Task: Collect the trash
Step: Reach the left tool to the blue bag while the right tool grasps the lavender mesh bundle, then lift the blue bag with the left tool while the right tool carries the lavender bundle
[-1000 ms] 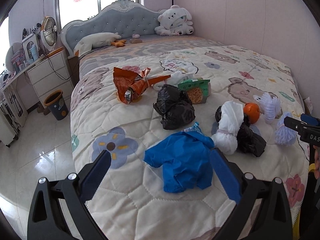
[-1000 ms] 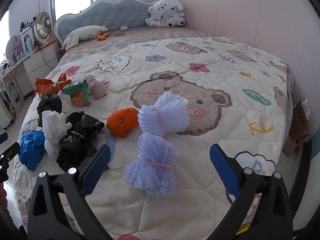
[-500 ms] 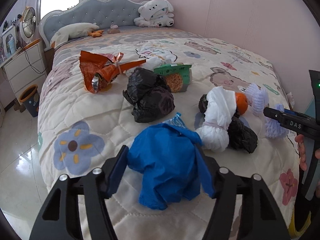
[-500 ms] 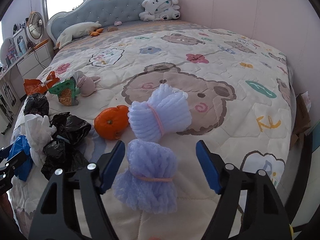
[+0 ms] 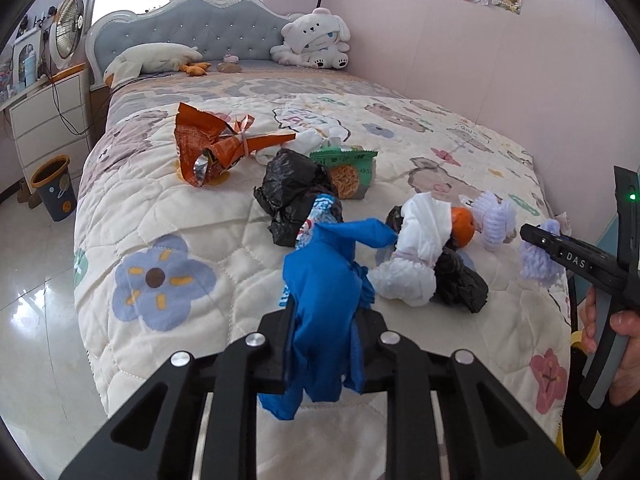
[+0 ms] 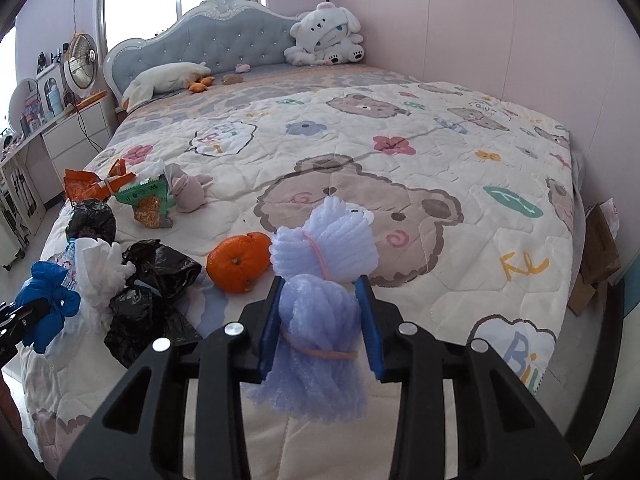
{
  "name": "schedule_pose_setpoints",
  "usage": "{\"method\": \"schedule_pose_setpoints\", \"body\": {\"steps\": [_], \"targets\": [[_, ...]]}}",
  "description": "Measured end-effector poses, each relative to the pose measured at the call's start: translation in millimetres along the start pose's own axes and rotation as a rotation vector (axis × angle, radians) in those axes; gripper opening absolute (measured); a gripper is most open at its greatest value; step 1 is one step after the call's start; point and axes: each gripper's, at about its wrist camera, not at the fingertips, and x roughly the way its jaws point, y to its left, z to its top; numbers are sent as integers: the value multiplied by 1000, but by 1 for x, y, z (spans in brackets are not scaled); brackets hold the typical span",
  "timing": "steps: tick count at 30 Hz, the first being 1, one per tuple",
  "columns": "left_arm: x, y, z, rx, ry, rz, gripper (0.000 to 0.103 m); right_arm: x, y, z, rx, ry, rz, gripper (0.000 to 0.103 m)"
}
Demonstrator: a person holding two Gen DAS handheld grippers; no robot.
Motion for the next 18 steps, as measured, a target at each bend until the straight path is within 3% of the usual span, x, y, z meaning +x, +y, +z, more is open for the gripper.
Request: {"method": "schedule_pose_setpoints", "body": {"steps": [8, 18], "targets": [[-37, -7, 4, 9, -68, -24, 19, -36, -2, 1, 1, -39, 24, 34], [-62, -11, -1, 4, -70, -70, 19, -67, -9, -4, 14, -59, 35, 34]]}}
